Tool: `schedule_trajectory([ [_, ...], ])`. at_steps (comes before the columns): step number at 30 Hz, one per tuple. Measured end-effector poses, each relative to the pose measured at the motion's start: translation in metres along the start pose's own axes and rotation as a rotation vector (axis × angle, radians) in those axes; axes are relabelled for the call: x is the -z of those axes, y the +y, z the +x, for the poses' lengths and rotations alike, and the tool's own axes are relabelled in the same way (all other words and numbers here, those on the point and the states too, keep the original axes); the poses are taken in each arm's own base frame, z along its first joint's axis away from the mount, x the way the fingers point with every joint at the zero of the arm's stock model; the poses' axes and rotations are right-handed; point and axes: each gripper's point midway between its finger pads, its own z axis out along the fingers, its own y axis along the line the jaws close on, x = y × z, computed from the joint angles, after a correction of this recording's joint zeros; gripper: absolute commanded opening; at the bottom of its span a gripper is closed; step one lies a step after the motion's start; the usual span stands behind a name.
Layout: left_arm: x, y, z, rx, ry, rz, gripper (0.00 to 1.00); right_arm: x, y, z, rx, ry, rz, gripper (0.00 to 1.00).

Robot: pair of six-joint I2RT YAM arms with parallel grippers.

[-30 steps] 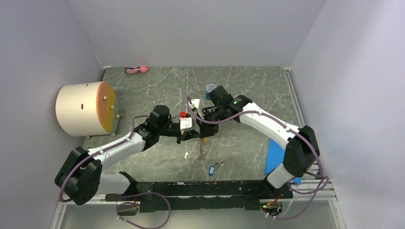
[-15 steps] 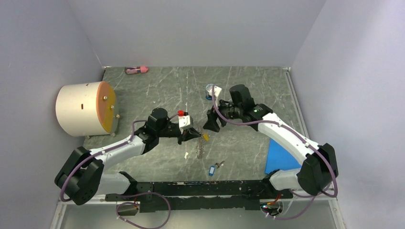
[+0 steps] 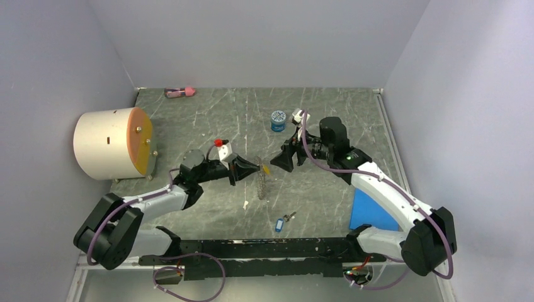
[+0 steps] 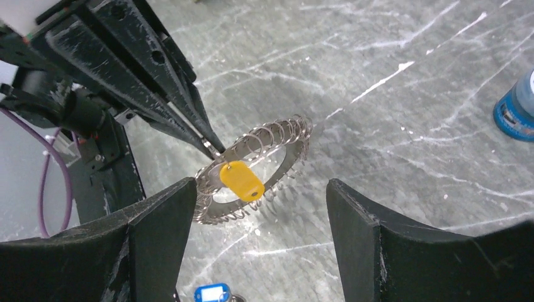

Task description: Put the keys on the keyring

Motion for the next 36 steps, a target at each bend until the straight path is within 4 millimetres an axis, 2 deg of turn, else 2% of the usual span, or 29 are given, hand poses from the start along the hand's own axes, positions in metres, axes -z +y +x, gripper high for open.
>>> schedule_trajectory([
  [5, 0.007, 0.01, -0.016, 0.021, -0.106, -0.015, 0.02, 0.004, 0.006, -0.013, -0.007, -0.063, -0.009, 0.76],
  [9, 0.009, 0.012, -0.027, 0.019, -0.176, 0.006, 0.03, 0.004, 0.011, -0.024, -0.018, -0.101, -0.036, 0.6],
  [13, 0.008, 0.007, -0.034, 0.015, -0.219, 0.052, 0.03, 0.0, 0.022, -0.03, -0.04, -0.124, -0.11, 0.5],
  [20, 0.009, -0.005, -0.036, 0.005, -0.225, 0.124, 0.03, -0.013, 0.035, -0.024, -0.115, -0.096, -0.249, 0.48],
  [25, 0.009, -0.009, -0.039, 0.002, -0.225, 0.151, 0.03, -0.014, 0.047, -0.028, -0.106, -0.103, -0.339, 0.35],
  [32, 0.009, -0.011, -0.04, 0.001, -0.223, 0.164, 0.03, -0.021, 0.052, -0.019, -0.122, -0.069, -0.398, 0.34],
  [36, 0.009, -0.011, -0.04, 0.001, -0.223, 0.165, 0.03, -0.023, 0.052, -0.014, -0.129, -0.054, -0.411, 0.2],
])
